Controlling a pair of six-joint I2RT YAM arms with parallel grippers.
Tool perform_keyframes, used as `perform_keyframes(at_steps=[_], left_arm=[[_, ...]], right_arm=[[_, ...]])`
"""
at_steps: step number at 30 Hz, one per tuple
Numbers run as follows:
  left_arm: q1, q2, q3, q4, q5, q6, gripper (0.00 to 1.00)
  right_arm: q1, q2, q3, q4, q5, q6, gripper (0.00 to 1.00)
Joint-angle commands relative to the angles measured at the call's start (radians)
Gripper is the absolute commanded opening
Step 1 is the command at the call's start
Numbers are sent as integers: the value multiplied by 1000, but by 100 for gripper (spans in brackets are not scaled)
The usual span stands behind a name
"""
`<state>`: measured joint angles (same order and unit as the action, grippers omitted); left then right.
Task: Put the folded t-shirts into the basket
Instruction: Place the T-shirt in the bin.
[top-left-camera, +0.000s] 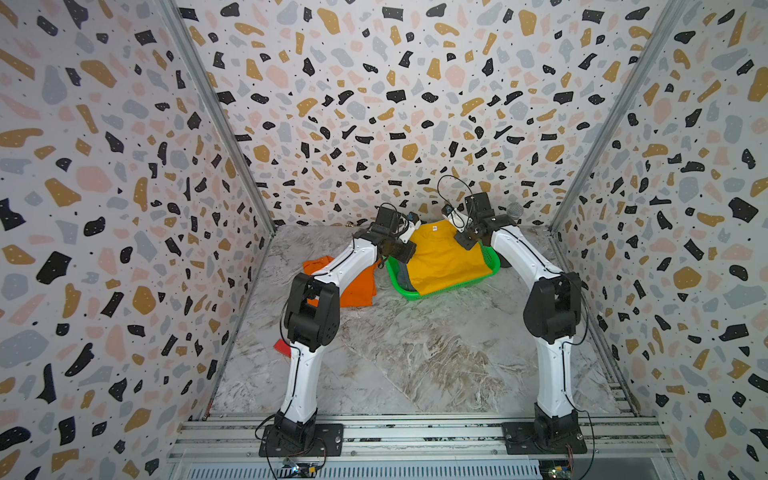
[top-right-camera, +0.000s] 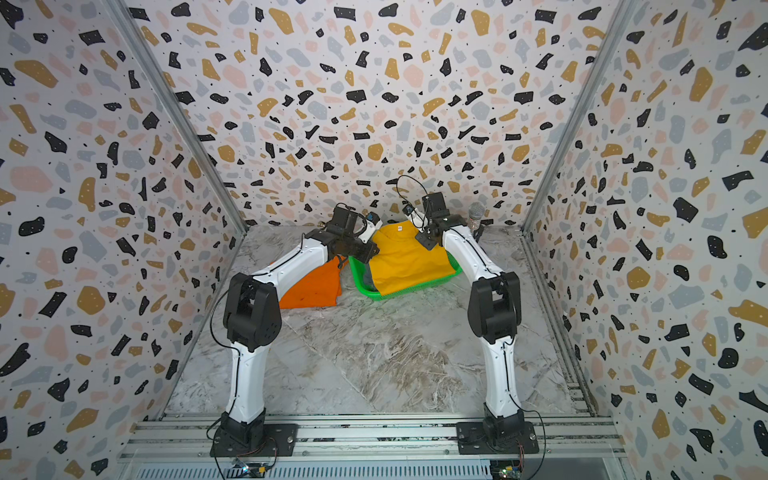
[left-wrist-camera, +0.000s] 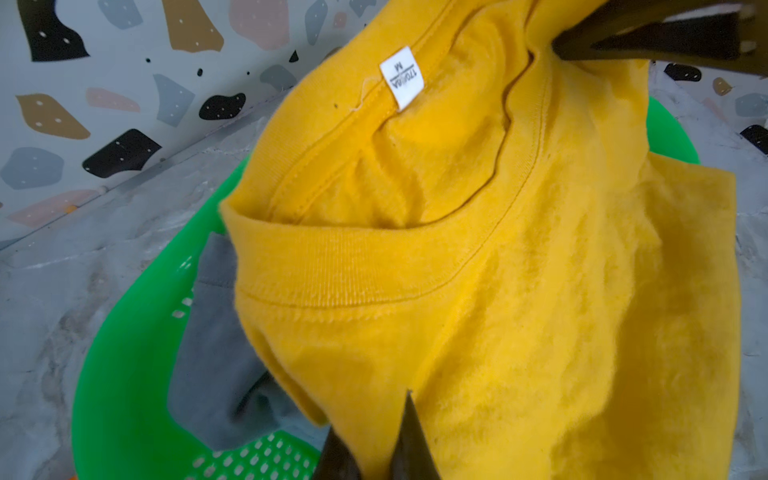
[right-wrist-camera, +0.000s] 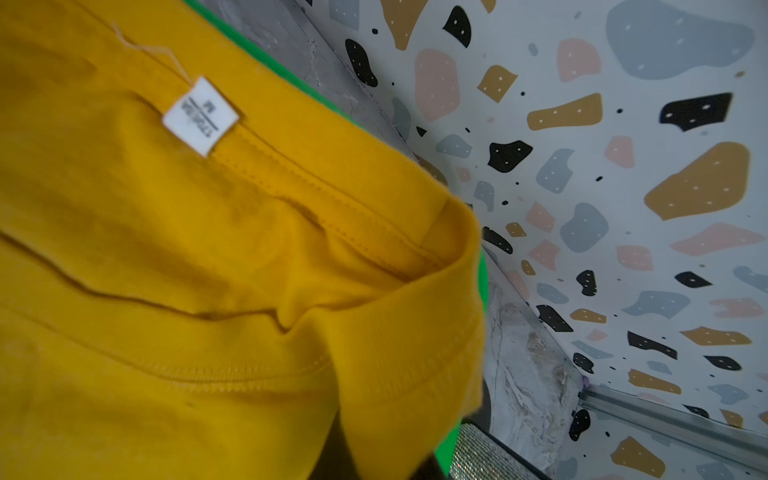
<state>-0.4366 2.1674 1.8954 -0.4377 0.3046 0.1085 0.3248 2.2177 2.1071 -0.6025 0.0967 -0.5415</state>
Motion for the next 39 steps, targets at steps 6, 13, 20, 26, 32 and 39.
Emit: perform_keyframes(at_steps=[6, 13, 20, 26, 32, 39], left_arm=[[20, 32, 44, 4, -32, 25, 0], [30, 87, 93, -18, -69, 59, 0], [33, 113, 100, -18, -132, 109, 4], [33, 103, 70, -16, -189, 144, 27], [32, 74, 46, -27, -259, 181, 41], [33, 8, 45, -39, -376, 235, 50]], right_arm=[[-8, 84, 175, -65, 20, 2, 0], [-7, 134, 202, -72, 47, -17, 0], [-9, 185, 224, -71, 94, -45, 12], [-11, 238, 267, -71, 146, -84, 32], [-15, 246, 288, -71, 178, -112, 44], [-18, 172, 281, -90, 153, -105, 54]])
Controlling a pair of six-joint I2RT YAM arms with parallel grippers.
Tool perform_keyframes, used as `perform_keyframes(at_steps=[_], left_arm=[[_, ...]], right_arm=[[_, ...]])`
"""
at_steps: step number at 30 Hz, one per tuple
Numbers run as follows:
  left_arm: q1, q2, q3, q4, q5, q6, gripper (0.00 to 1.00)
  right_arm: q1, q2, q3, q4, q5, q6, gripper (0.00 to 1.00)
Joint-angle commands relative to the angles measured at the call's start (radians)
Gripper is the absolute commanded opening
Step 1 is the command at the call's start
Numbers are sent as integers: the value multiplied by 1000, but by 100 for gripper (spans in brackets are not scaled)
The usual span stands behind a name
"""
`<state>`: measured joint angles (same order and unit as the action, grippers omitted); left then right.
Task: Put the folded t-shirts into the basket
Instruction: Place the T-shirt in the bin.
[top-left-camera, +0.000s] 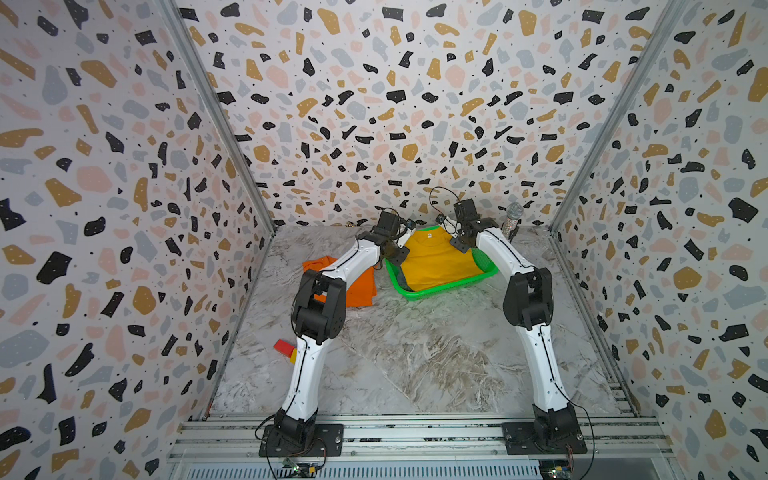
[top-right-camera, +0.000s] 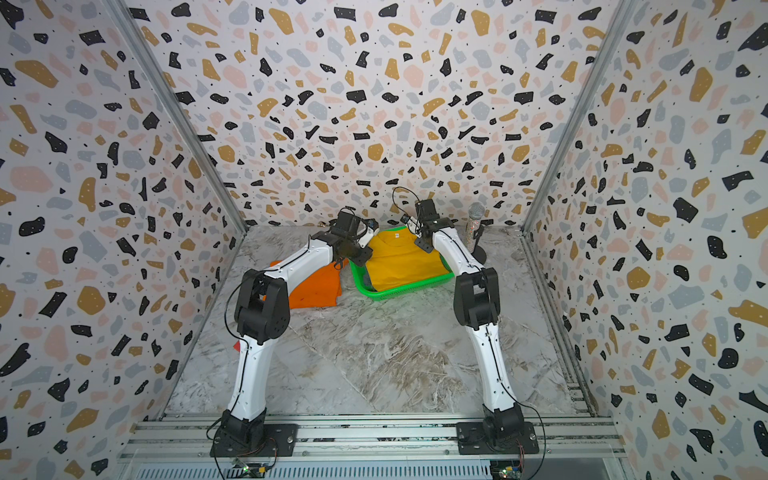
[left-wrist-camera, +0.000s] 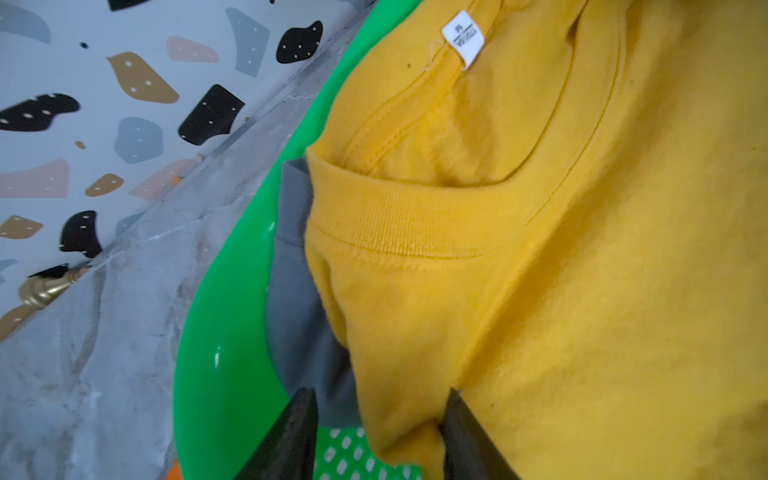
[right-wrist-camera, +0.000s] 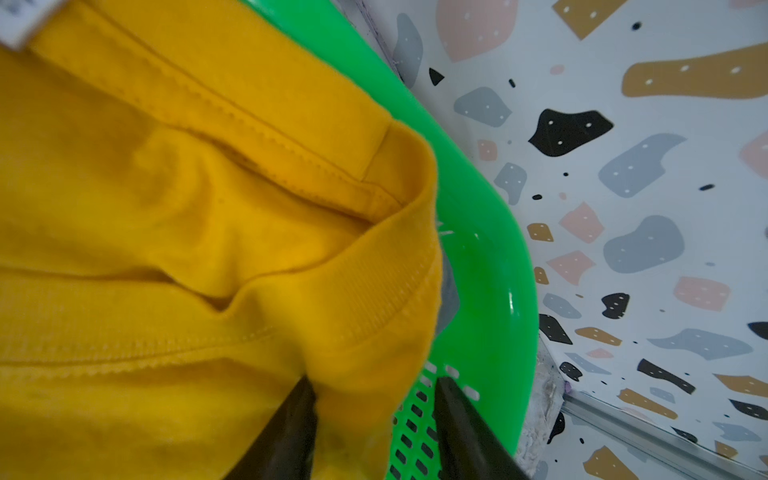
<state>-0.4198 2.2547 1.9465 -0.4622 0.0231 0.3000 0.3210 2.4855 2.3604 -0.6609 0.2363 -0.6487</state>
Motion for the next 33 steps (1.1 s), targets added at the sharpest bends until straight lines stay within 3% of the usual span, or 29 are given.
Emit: perform_keyframes(at_steps=[1, 11, 20, 26, 33], left_arm=[[16, -89, -7, -13, -106, 53, 51], [15, -69, 48, -20, -70, 80, 54], [11, 70, 193, -74, -42, 57, 53], [-1, 115, 213, -84, -86, 87, 54], [-14, 107, 184, -63, -189, 152, 54]], right_arm=[[-14, -113, 19, -39, -5, 13, 56], [-14, -240, -90, -46, -192, 126, 60], [-16, -94, 34, -46, -186, 176, 52], [-15, 47, 142, -49, -155, 170, 49], [-16, 109, 137, -55, -123, 138, 48]])
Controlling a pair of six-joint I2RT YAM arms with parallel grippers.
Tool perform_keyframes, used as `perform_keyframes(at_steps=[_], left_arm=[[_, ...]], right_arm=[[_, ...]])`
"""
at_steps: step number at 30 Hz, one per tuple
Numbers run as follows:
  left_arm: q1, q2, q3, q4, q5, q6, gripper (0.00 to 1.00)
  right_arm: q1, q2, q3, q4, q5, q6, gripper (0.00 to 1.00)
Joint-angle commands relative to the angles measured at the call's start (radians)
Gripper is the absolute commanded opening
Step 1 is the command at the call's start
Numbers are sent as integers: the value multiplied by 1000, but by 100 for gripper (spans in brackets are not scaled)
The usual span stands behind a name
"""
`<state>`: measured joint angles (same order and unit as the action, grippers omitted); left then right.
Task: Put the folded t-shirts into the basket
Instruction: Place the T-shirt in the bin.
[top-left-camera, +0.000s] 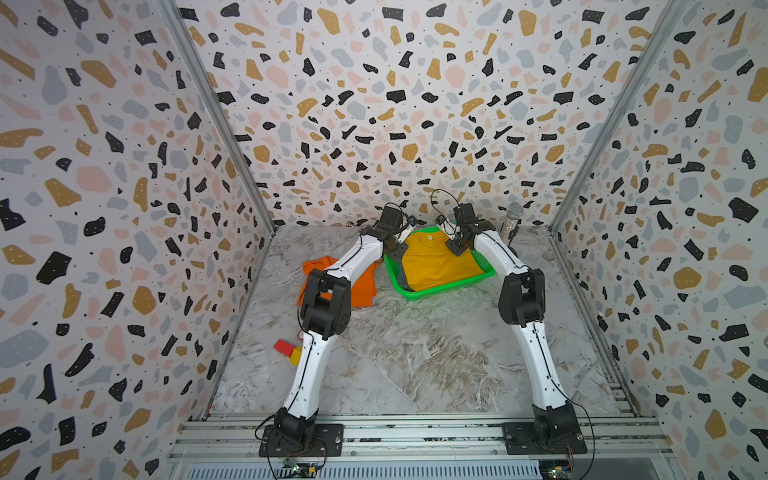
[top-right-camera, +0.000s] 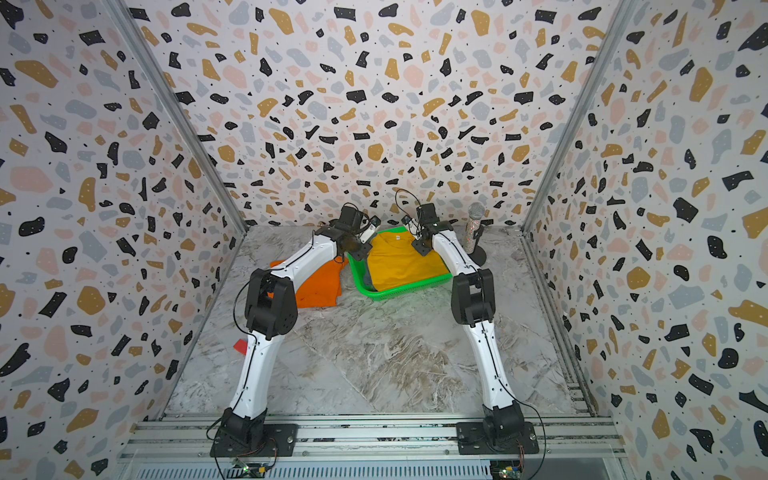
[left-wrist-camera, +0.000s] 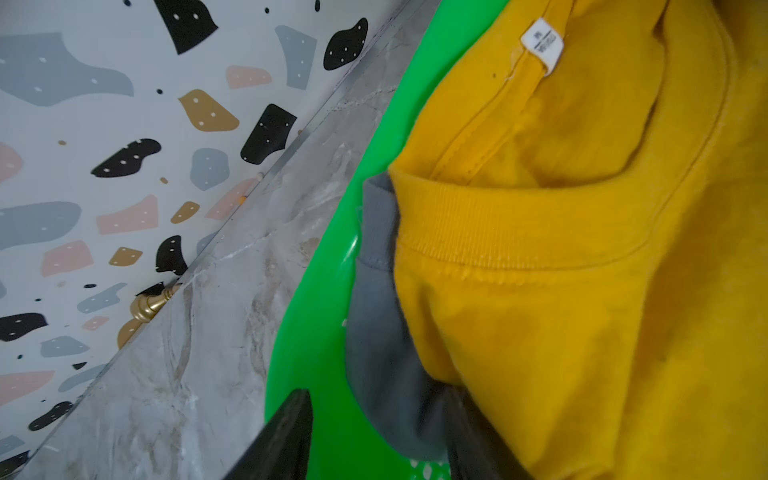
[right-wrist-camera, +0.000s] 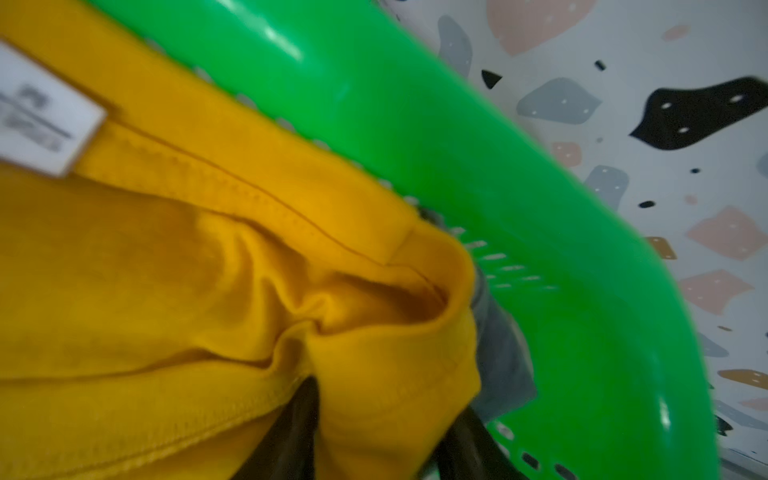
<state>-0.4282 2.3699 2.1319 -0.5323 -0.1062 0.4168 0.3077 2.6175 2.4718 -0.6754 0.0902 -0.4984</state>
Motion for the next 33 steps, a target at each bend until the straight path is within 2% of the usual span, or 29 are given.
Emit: perform_keyframes(at_steps=[1, 9, 15, 21, 26, 30, 33], left_arm=[[-4, -16, -2, 8, -67, 36, 54], [-9, -134, -66, 38, 6, -9, 55], [-13, -135, -62, 45, 53, -48, 55], [-21, -44, 15, -18, 110, -49, 56], [-24, 42, 68, -35, 49, -16, 56], [-36, 79, 104, -47, -53, 49, 56], [-40, 65, 109, -49, -88, 63, 57]], right_arm=[[-2, -25, 26, -45, 19, -12, 48], [-2, -148, -5, -98, -38, -5, 55], [-2, -327, -188, -80, -127, 16, 57], [-2, -484, -432, 9, -155, 23, 57], [-2, -647, -689, 130, -186, 36, 58], [-4, -751, -823, 170, -197, 40, 58], [-3, -833, -916, 186, -210, 44, 58]])
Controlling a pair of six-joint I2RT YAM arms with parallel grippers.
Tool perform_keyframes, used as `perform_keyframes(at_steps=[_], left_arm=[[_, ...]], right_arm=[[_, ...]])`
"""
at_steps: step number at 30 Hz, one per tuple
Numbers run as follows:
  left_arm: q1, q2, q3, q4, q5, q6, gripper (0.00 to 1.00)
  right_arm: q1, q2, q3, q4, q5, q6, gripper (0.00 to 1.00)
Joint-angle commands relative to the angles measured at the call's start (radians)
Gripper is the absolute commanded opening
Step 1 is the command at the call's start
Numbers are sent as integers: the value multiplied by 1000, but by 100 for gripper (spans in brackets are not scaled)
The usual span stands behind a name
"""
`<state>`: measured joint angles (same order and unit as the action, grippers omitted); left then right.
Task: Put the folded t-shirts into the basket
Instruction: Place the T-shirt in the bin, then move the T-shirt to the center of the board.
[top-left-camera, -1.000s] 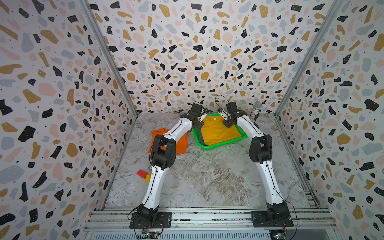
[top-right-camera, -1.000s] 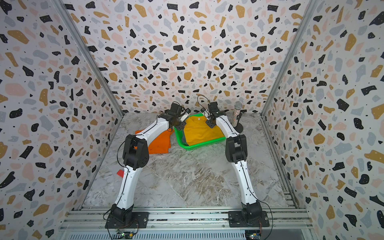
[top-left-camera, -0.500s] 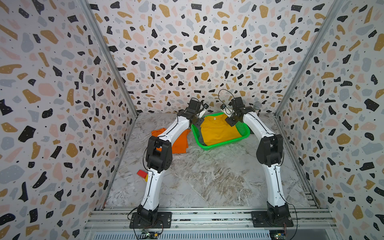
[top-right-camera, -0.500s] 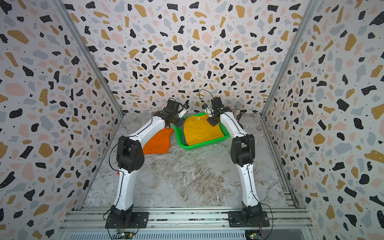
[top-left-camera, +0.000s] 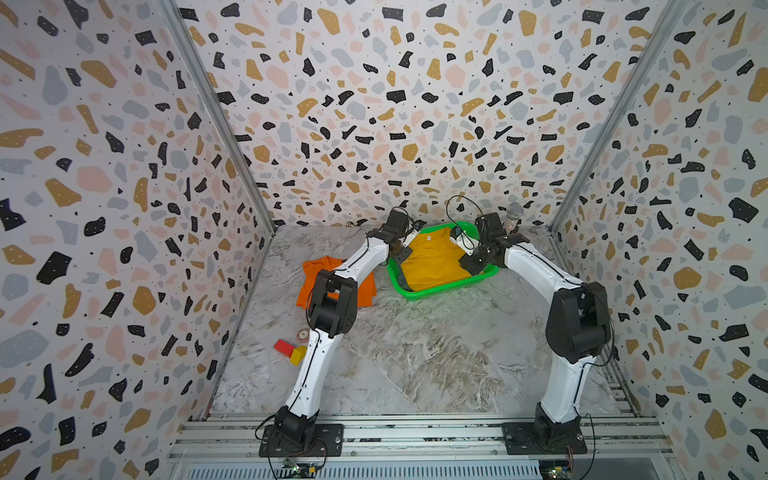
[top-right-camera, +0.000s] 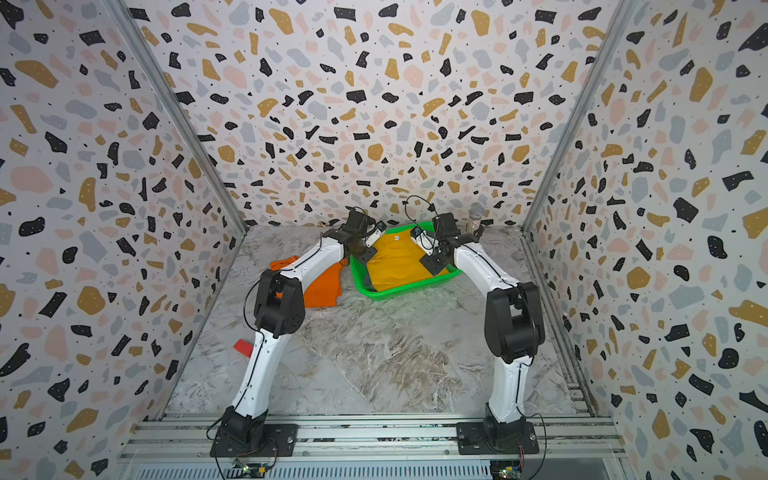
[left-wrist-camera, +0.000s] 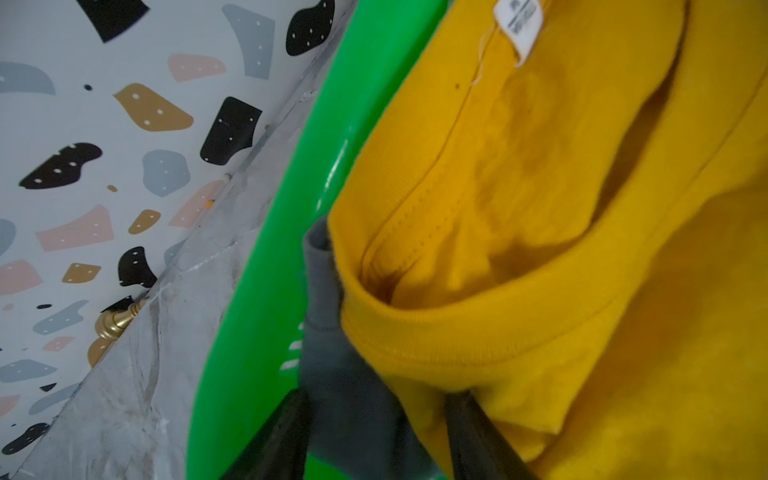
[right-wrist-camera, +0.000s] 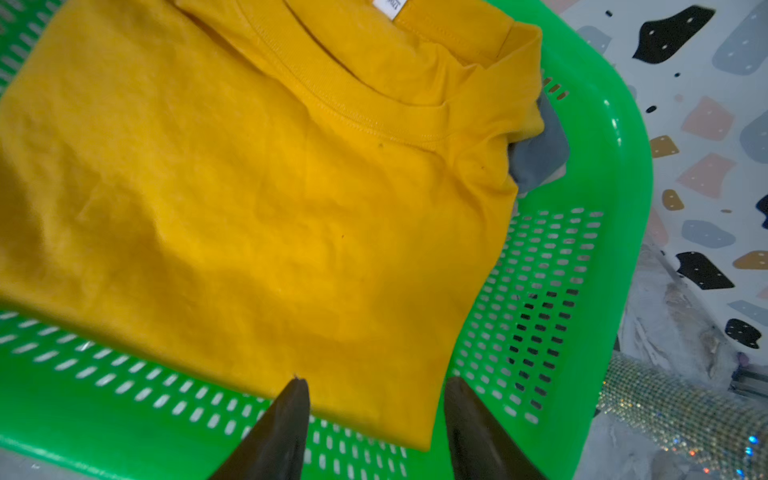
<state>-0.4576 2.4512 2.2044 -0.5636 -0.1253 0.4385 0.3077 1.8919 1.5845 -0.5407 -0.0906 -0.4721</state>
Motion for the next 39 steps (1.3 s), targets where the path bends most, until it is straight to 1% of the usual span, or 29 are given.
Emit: perform_keyframes(at_steps=[1, 6, 9, 14, 17, 20, 23, 26, 29, 31, 33, 39], left_arm=[[-10, -29, 34, -18, -69, 40, 58], [-10, -141, -8, -40, -42, 15, 60], [-11, -235, -72, -61, -19, 0, 62], [-7, -426, -287, -63, -18, 19, 67], [13, -552, -451, -60, -14, 43, 68], [62, -667, -609, -54, 7, 70, 70], [133, -731, -731, -55, 36, 95, 71], [206, -717, -786, -86, 79, 107, 72], [253, -652, -787, -151, 109, 118, 71], [269, -609, -786, -161, 115, 124, 71], [280, -559, -776, -146, 99, 122, 70], [302, -448, -697, -166, 98, 105, 65]], right_arm=[[-4, -132, -51, 51, -32, 18, 58], [-3, -251, -143, 19, -41, 15, 58], [-4, -324, -199, -18, -40, 16, 58], [-4, -454, -293, -77, -22, 16, 60], [-4, -533, -367, -102, -24, -2, 65], [-4, -591, -439, -116, -30, -8, 69], [-5, -618, -498, -106, -52, -21, 71], [-7, -610, -506, -103, -51, -19, 71], [-7, -593, -512, -102, -63, -21, 71], [-7, -583, -521, -94, -54, -23, 71], [-9, -577, -536, -84, -58, -23, 71], [-10, -551, -546, -82, -63, -23, 71]])
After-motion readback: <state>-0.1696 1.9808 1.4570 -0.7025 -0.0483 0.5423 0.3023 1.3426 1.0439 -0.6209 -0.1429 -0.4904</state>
